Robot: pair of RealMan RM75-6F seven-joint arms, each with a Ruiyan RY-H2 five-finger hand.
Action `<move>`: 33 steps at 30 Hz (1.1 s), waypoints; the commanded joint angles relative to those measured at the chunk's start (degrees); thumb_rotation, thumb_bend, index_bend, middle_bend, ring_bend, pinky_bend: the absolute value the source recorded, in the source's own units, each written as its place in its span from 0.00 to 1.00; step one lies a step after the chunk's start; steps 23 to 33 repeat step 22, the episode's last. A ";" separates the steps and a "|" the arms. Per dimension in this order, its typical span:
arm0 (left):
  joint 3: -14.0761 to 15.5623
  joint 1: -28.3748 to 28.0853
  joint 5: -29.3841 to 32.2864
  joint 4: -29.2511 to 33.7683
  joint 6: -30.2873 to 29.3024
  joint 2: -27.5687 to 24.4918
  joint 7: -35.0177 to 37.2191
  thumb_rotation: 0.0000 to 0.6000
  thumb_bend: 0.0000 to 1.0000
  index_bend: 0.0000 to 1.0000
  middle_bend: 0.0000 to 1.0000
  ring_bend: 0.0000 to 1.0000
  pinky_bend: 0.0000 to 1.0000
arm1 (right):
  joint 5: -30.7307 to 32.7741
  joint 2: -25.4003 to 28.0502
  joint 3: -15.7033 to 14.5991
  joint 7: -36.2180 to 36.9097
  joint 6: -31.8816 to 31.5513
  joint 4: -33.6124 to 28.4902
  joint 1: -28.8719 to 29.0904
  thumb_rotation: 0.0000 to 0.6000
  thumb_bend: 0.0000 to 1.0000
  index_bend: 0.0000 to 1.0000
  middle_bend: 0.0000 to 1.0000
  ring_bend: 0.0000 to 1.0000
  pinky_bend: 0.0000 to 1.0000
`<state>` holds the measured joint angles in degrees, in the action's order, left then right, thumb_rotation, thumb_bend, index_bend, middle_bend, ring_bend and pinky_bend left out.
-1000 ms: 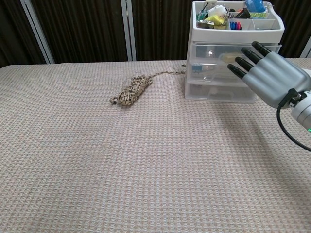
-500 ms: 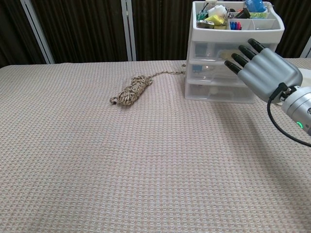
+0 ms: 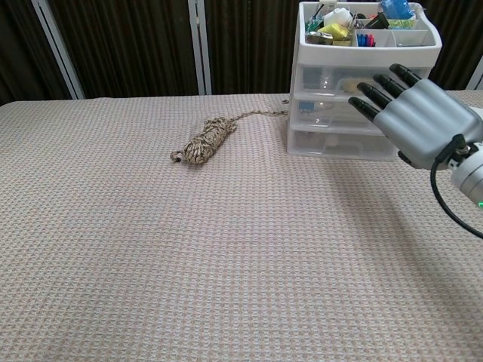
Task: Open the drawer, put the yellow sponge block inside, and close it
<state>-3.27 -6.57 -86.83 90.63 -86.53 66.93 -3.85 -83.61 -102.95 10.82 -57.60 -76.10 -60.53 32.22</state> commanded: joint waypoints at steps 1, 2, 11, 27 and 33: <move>0.03 0.04 -0.09 -0.05 -0.10 0.02 0.00 1.00 0.15 0.05 0.00 0.00 0.00 | -0.38 6.30 -1.23 4.73 -2.98 -12.26 -3.49 1.00 0.17 0.00 0.00 0.00 0.00; 0.04 0.06 -0.10 -0.03 -0.12 0.01 0.00 1.00 0.15 0.05 0.00 0.00 0.00 | -0.06 8.09 -1.38 6.13 -3.06 -15.65 -4.21 1.00 0.15 0.00 0.00 0.00 0.00; 0.26 0.10 -0.61 -0.18 -0.30 -0.04 -0.40 1.00 0.15 0.05 0.00 0.00 0.00 | 2.32 24.72 -4.04 25.25 -4.58 -39.08 -11.95 1.00 0.07 0.00 0.00 0.00 0.00; 0.67 0.18 -1.33 -0.43 -0.51 -0.04 -1.62 1.00 0.15 0.05 0.00 0.00 0.00 | -6.31 35.84 -12.29 40.97 -10.56 -39.20 -20.63 1.00 0.06 0.00 0.00 0.00 0.00; 0.67 0.18 -1.33 -0.43 -0.51 -0.04 -1.62 1.00 0.15 0.05 0.00 0.00 0.00 | -6.31 35.84 -12.29 40.97 -10.56 -39.20 -20.63 1.00 0.06 0.00 0.00 0.00 0.00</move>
